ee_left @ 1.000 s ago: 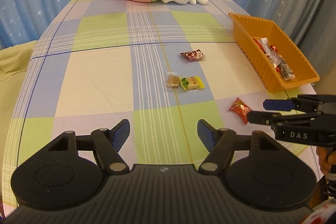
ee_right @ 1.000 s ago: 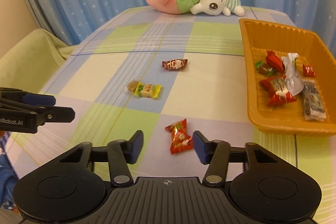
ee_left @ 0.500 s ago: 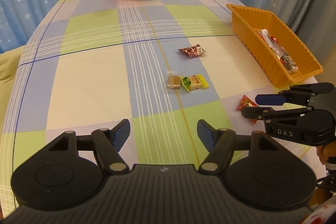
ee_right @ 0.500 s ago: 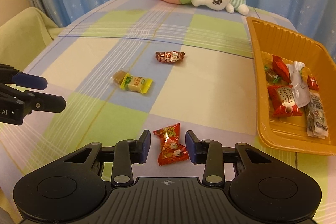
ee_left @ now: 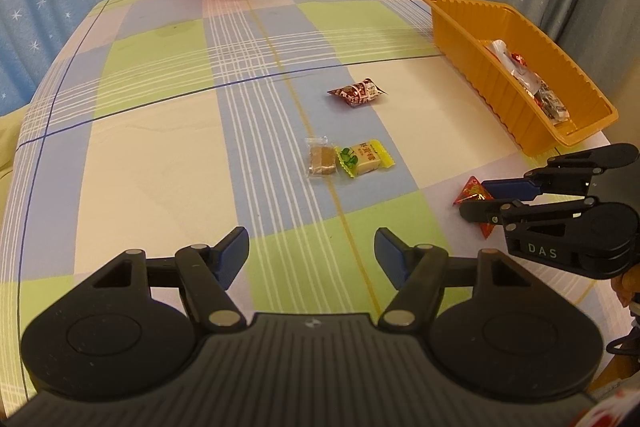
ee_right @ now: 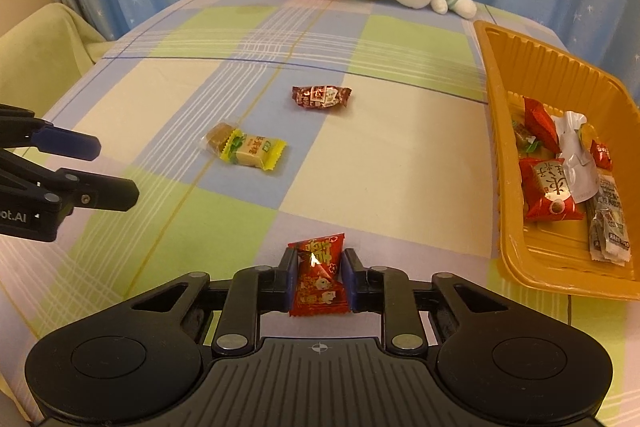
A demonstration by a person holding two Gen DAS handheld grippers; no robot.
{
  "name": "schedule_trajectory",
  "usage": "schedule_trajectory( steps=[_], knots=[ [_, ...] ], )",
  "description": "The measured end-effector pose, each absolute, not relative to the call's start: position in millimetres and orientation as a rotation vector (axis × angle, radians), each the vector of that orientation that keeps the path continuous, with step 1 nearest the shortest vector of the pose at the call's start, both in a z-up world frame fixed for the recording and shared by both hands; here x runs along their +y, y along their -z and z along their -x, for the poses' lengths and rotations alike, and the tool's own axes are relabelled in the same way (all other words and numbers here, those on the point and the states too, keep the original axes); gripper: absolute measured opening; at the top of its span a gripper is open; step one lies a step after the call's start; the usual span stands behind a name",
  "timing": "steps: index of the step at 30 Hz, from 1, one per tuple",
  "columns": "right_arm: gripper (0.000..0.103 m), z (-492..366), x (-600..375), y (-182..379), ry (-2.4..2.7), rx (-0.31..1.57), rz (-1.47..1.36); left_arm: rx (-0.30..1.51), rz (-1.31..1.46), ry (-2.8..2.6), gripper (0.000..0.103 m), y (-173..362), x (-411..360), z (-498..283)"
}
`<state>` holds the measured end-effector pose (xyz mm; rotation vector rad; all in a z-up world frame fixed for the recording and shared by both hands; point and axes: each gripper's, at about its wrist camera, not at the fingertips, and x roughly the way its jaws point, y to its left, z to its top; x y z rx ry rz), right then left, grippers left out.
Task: Organize snacks
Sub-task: 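Grasp a red wrapped candy with the right tool while the left tool grasps the yellow candy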
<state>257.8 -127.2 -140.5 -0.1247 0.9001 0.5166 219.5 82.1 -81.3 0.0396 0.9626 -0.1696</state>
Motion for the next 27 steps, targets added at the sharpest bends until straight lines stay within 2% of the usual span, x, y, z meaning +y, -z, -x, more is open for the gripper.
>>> schedule_trajectory(
  steps=[3, 13, 27],
  knots=[
    [0.023, -260.0, -127.3, 140.6, -0.511, 0.9, 0.121, 0.96, -0.058, 0.184, 0.06, 83.4, 78.5, -224.3],
    [0.023, -270.5, -137.8, 138.7, -0.438, 0.924, 0.053, 0.929, -0.175, 0.253, 0.059, 91.5, 59.2, -247.4],
    [0.023, -273.4, -154.6, 137.8, -0.343, 0.941, -0.057, 0.862, -0.392, 0.375, 0.039, 112.5, 24.7, -283.1]
  ],
)
